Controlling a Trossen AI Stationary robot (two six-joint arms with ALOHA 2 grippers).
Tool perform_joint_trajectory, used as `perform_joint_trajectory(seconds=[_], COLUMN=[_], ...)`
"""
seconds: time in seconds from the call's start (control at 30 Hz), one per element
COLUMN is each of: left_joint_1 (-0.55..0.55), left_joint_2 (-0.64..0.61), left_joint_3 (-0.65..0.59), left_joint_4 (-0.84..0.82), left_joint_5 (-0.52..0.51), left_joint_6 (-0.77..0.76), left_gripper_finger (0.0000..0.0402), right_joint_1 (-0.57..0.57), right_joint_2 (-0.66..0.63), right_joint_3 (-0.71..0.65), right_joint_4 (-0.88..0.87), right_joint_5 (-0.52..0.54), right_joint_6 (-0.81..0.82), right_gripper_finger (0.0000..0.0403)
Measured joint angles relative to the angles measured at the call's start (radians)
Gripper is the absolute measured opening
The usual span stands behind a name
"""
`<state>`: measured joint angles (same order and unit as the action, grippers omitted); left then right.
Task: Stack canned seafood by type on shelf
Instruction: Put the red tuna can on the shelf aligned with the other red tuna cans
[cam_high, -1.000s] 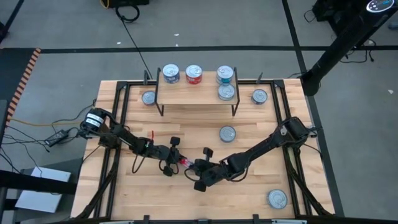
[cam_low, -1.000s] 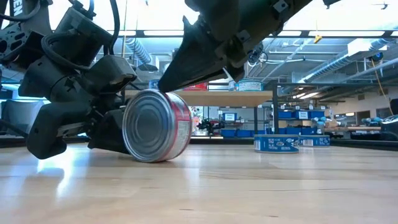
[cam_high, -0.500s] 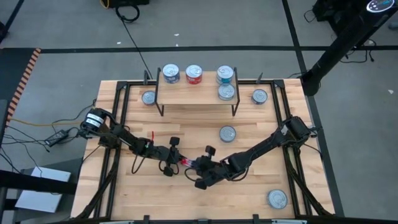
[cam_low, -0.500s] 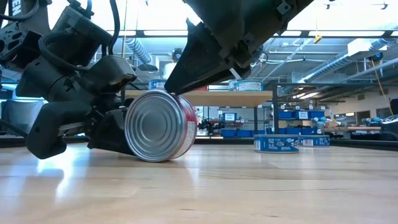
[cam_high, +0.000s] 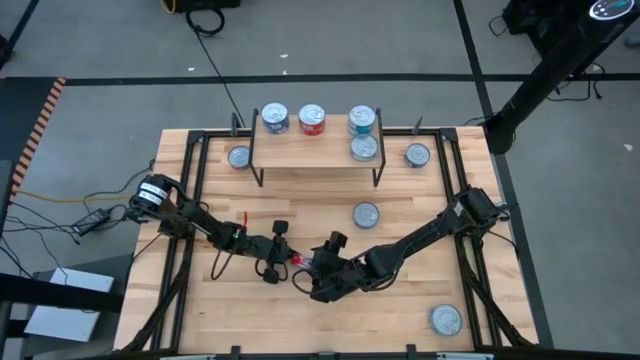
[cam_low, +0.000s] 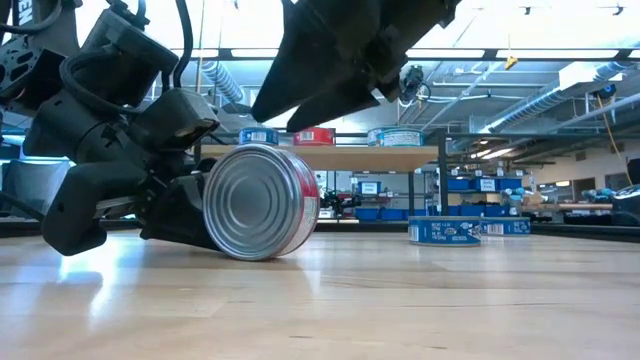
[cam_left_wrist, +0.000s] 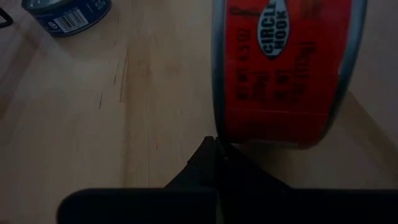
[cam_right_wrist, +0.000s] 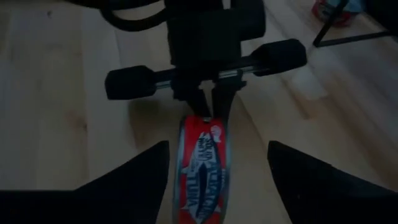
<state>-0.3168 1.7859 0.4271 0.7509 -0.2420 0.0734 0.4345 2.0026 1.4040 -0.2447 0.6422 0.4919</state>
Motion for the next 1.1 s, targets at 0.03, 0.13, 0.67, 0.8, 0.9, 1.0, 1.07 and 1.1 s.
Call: perform_joint_trajectory(seconds=[0.03,0.13,0.67,0.8,0.9,1.0,1.07,1.1], left_joint_1=[0.000,0.000,0.002,0.002,0.002,0.003,0.003,0.003], left_joint_2=[0.000,0.000,0.001,0.001,0.001,0.001,0.001,0.001], left_joint_3=[0.000,0.000,-0.001,-0.001,-0.001,-0.001,-0.001,-0.001], left_joint_4=[0.000,0.007,0.031,0.032,0.033,0.034,0.034,0.034], left_joint_5=[0.000,0.000,0.000,0.000,0.000,0.000,0.000,0.000], left_joint_6=[0.000,0.000,0.025,0.026,0.026,0.026,0.026,0.026], left_gripper_finger=[0.0001,0.0001,0.0001,0.0001,0.0001,0.0001,0.0001,0.0001], right_joint_1=[0.000,0.001,-0.005,-0.013,-0.013,-0.012,-0.012,-0.012], right_joint_2=[0.000,0.008,0.073,0.076,0.075,0.074,0.073,0.073], right_joint_3=[0.000,0.001,0.002,0.002,0.002,0.002,0.002,0.002], right_joint_4=[0.001,0.001,0.012,0.006,0.020,0.022,0.013,0.013], right_joint_5=[-0.004,-0.015,-0.046,-0.059,-0.055,-0.060,-0.062,-0.062], right_joint_6=[-0.001,0.016,0.067,0.074,0.063,0.058,0.057,0.057], right_gripper_finger=[0.0285,0.0292,0.0259,0.0243,0.0227,0.0202,0.0179,0.0167])
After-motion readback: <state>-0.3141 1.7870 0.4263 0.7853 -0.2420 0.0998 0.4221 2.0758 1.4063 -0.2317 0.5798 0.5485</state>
